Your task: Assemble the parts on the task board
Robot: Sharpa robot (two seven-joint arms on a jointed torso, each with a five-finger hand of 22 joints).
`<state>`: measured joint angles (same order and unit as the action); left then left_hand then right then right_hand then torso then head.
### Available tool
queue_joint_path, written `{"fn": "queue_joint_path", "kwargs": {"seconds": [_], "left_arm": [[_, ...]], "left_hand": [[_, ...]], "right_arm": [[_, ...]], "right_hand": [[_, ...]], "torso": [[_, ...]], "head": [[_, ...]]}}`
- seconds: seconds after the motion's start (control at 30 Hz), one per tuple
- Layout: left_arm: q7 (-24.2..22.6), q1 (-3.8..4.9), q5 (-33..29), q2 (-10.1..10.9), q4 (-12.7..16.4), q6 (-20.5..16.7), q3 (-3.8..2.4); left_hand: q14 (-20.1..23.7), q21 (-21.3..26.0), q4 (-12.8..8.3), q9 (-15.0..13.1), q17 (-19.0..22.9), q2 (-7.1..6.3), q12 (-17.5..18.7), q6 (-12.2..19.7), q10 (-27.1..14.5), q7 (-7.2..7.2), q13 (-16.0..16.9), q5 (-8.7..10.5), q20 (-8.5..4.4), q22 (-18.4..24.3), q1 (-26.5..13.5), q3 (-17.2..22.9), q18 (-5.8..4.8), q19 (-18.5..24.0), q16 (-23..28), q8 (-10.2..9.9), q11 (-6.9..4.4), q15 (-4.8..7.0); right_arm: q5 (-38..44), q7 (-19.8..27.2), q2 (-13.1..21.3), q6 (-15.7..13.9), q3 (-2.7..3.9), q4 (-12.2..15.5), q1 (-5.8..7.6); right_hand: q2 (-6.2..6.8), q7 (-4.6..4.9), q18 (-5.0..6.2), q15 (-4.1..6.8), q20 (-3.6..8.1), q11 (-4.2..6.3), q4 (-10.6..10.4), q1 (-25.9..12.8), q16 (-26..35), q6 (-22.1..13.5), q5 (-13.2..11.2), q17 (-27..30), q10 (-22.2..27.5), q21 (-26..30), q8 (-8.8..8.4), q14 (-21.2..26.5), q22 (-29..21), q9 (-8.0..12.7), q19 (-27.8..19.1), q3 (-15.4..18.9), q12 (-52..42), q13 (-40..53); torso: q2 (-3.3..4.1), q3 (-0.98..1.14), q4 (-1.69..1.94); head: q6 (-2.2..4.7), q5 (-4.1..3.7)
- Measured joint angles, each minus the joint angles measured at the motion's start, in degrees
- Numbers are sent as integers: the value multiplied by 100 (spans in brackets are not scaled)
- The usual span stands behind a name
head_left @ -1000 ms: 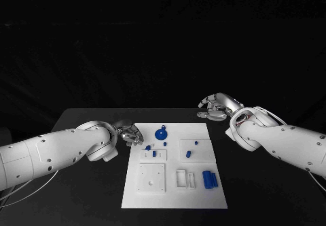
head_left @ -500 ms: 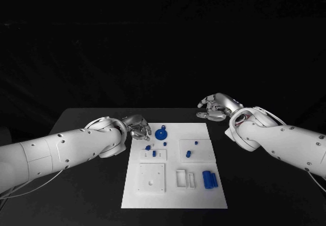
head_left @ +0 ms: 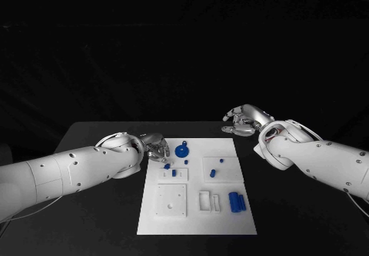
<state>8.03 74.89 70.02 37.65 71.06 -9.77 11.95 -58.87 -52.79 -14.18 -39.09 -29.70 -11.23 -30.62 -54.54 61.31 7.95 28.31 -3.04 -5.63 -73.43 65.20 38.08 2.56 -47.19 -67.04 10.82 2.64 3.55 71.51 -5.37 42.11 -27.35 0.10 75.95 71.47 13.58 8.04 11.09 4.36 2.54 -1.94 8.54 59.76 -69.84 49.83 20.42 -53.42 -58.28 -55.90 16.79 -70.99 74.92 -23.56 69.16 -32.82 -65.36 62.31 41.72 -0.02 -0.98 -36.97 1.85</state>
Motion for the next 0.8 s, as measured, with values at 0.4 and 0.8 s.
{"fn": "queue_joint_path", "kwargs": {"seconds": [0.4,0.8], "left_arm": [[54,-66,81,-123,-173,197,68],[40,-117,57,-223,-335,274,75]], "left_hand": [[0,0,78,50,-10,53,0,1,39,-1,-31,0,0,-12,-6,-78,0,0,-23,0,-2,-1],[-1,22,163,108,-15,113,0,2,39,-6,-66,0,0,-17,-67,-122,0,0,-44,-21,-2,-2]], "right_arm": [[1,3,-2,1,0,2,-4],[2,7,-1,1,0,8,-6]], "right_hand": [[0,-3,0,0,-1,0,0,0,0,1,0,0,0,0,0,0,0,0,0,0,-25,-5],[0,-3,0,0,-1,0,0,0,0,-7,0,1,0,0,0,0,-1,-1,0,0,-24,-4]], "torso": [[-2,1,3],[-1,4,-3]], "head": [[-1,3],[-18,-8]]}}
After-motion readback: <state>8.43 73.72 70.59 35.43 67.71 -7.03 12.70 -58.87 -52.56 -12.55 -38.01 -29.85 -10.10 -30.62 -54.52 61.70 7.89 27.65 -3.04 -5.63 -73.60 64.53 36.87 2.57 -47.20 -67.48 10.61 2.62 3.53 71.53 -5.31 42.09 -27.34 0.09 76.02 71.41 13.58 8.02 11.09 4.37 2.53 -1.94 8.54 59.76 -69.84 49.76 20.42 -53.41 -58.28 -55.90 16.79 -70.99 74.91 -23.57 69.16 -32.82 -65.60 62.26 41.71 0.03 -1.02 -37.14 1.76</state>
